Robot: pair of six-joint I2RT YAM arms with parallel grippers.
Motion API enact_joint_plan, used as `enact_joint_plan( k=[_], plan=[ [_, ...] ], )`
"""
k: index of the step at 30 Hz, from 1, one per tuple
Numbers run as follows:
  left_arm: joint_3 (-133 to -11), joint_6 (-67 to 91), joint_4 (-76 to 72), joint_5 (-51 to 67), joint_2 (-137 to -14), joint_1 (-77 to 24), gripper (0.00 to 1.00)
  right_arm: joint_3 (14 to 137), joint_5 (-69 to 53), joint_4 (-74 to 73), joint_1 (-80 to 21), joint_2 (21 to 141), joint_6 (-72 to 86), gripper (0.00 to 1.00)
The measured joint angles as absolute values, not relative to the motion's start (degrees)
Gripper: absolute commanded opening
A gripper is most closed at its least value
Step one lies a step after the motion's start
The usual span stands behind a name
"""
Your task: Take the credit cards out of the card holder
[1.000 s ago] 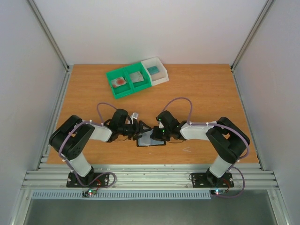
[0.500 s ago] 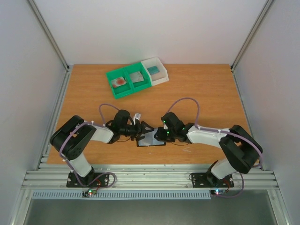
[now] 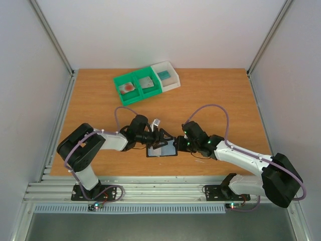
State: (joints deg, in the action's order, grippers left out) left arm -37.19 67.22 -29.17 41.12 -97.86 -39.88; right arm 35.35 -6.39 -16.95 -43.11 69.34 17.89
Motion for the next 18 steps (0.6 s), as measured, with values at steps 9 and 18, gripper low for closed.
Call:
enact_joint_plan(
  k=[9, 18],
  plan=[
    [-37.19, 62.11, -18.04, 37.69, -94.65, -39.05, 0.57, 35.35, -7.60, -16.49, -43.22, 70.13, 17.85, 0.26],
    [-37.06, 55.83, -5.58, 31.92, -87.79, -34.70, 0.44, 36.40, -11.40, -13.43, -44.71, 75.44, 17.80, 0.24]
  ],
)
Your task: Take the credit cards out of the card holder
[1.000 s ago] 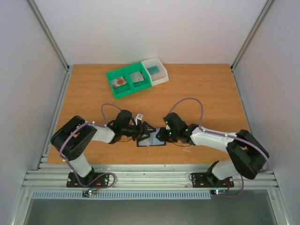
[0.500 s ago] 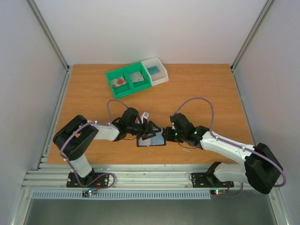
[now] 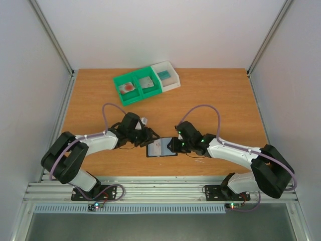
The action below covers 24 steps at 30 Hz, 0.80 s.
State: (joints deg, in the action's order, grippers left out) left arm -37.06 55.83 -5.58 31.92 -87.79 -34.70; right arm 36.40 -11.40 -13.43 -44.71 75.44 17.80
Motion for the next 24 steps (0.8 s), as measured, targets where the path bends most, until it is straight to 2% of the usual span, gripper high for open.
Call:
enact_joint_plan(
  k=[7, 10, 16, 24],
  plan=[
    [-35.81, 51.99, 2.37, 27.90, -83.26, -33.08, 0.19, 39.05, -14.44, -9.87, -46.02, 81.41, 18.02, 0.23],
    [-35.05, 51.09, 3.44, 27.42, -82.63, -33.06, 0.11, 40.03, -15.40, -8.80, -46.35, 83.92, 18.15, 0.23],
    [-33.54, 50.43, 3.66, 27.57, -82.98, -33.06, 0.05, 41.12, -16.82, -6.83, -46.54, 87.96, 18.63, 0.23],
    [-32.80, 50.06, 3.66, 27.53, -83.00, -33.06, 0.06, 42.17, -17.87, -5.91, -46.57, 91.31, 19.25, 0.23]
  ],
)
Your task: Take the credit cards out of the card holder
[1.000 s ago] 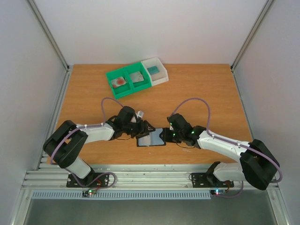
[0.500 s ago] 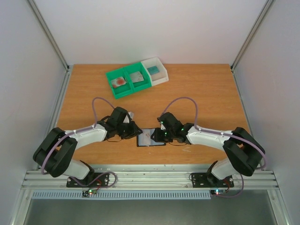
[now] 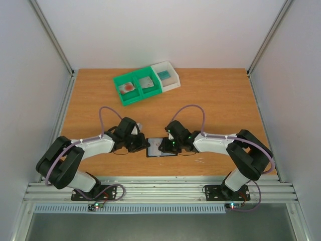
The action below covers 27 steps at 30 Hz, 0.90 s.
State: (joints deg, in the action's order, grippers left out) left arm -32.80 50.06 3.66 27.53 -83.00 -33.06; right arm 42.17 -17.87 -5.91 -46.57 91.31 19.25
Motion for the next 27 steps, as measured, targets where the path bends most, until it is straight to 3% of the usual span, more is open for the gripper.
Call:
enact_joint_plan(
  k=[27],
  plan=[
    [-31.05, 49.50, 3.44, 26.28, -85.25, -33.06, 0.06, 43.68, -18.09, -5.37, -46.59, 95.02, 19.66, 0.24]
  ],
)
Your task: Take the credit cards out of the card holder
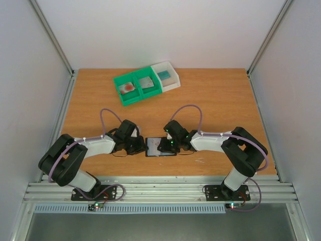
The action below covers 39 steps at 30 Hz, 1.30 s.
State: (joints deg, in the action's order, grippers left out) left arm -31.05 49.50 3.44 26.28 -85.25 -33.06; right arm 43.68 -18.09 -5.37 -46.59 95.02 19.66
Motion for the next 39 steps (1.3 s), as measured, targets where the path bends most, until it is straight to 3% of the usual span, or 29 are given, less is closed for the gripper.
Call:
enact_joint_plan(
  k=[11, 22, 39],
  plan=[
    [-30.65, 49.52, 2.92, 26.30, -85.25, -32.82, 0.06, 43.66, -19.09, -2.11, -46.59, 96.20, 20.84, 0.18],
    [-30.17, 49.56, 1.98, 26.52, -85.25, -32.75, 0.06, 42.76, -19.09, -0.45, -46.50, 96.36, 21.74, 0.01],
    [-30.17, 49.52, 1.98, 26.30, -85.25, -32.75, 0.06, 39.13, -20.12, 2.55, -44.84, 92.75, 22.68, 0.01]
  ],
)
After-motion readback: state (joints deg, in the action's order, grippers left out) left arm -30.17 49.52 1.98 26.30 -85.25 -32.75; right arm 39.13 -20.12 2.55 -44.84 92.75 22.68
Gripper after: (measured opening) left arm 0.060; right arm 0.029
